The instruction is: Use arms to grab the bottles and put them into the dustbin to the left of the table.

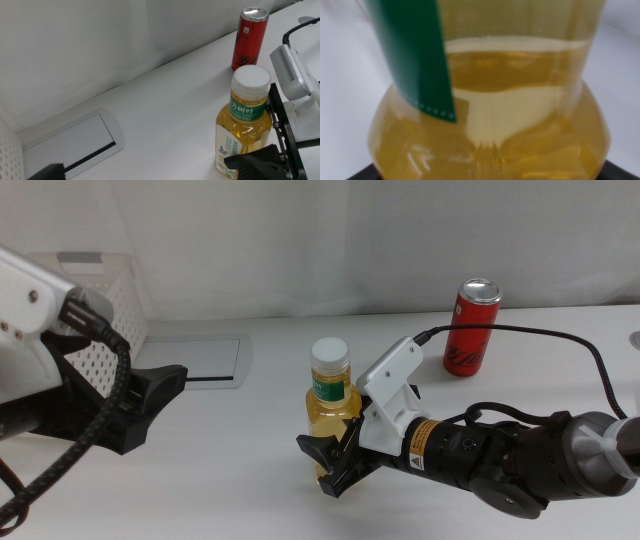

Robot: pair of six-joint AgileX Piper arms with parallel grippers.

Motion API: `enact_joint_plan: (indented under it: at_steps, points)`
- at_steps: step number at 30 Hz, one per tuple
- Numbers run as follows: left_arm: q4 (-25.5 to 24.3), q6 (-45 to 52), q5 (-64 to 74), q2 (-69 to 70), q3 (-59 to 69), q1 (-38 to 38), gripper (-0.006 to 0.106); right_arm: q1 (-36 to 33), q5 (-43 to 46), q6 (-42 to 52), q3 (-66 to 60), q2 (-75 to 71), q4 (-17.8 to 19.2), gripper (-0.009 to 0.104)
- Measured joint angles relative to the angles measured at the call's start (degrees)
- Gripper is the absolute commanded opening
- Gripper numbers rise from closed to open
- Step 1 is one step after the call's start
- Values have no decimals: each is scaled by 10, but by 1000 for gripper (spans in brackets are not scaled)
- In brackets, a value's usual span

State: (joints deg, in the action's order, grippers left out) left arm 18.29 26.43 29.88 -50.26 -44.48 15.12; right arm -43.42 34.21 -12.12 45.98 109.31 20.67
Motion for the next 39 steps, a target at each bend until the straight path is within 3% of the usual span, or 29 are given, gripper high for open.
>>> enact_joint_plan:
  at_steps: [4, 5, 6, 8, 9, 10, 20, 28, 39]
  points:
    - [0, 0, 0, 0, 0, 0, 89, 0, -2, 0, 1, 0, -1, 1]
    - [0, 0, 0, 0, 0, 0, 89, 0, -2, 0, 1, 0, -2, 17]
    - [0, 0, 0, 0, 0, 0, 89, 0, -2, 0, 1, 0, -3, 56]
    - [0, 0, 0, 0, 0, 0, 89, 0, -4, -4, 1, 0, -4, 89]
    - [0, 0, 0, 0, 0, 0, 89, 0, 1, -9, 1, 0, -6, 100]
    - [0, 0, 0, 0, 0, 0, 89, 0, 7, -12, 2, -1, -7, 103]
    - [-1, 1, -5, 0, 0, 0, 89, 0, -56, -43, 4, -50, -8, 103]
    - [-1, 1, -5, 0, 0, 0, 89, -43, -212, -106, -1, -132, 63, 103]
    - [-1, 1, -5, 0, 0, 0, 89, -54, -309, -131, -86, -252, 53, 103]
